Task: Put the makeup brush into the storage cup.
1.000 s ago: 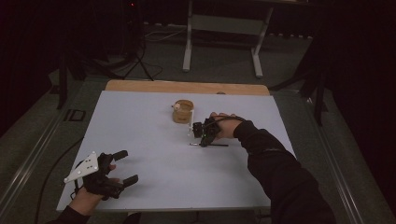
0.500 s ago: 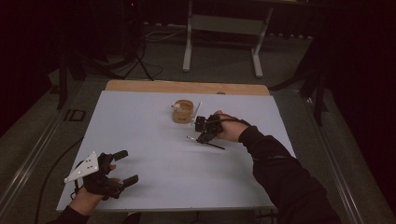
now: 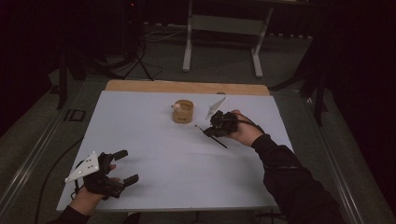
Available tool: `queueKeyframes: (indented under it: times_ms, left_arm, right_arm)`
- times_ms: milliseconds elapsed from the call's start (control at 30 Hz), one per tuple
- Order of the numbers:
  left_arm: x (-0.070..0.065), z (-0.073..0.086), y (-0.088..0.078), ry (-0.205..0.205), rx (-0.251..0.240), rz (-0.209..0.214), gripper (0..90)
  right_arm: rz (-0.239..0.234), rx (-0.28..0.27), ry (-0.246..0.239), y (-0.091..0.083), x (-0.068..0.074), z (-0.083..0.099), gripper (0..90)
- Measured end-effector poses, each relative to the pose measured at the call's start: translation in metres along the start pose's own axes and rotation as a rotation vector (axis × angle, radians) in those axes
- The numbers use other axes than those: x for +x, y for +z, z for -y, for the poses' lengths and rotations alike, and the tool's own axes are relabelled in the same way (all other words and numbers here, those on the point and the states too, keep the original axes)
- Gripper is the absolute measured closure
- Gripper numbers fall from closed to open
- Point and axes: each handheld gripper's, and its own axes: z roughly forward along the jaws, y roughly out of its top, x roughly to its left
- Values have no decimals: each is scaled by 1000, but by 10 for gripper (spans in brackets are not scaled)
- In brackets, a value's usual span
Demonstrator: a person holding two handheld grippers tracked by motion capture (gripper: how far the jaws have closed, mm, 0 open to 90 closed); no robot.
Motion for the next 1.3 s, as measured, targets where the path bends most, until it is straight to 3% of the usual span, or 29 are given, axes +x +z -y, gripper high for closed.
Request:
queueKeyframes:
  times_ms: [200, 467, 567, 633, 800, 900, 1300]
  left_arm:
    - [0, 0, 0, -1, -3, -6, 10]
    - [0, 0, 0, -3, -3, -2, 10]
    - [0, 0, 0, -3, -3, -2, 10]
    - [0, 0, 0, -4, -5, 0, 10]
    - [0, 0, 0, -2, -2, 0, 10]
    - [0, 0, 0, -3, -3, -1, 10]
    - [0, 0, 1, -3, -1, -1, 10]
  right_arm:
    - [94, -151, 107, -12, -2, 16, 861]
    - [127, -257, 177, -18, 4, 27, 861]
    - [142, -277, 180, -19, 7, 30, 861]
    - [164, -335, 201, -22, 11, 33, 861]
    - [207, -415, 217, -28, 16, 36, 861]
    - [251, -446, 206, -31, 18, 35, 861]
    - [313, -545, 225, -37, 21, 26, 861]
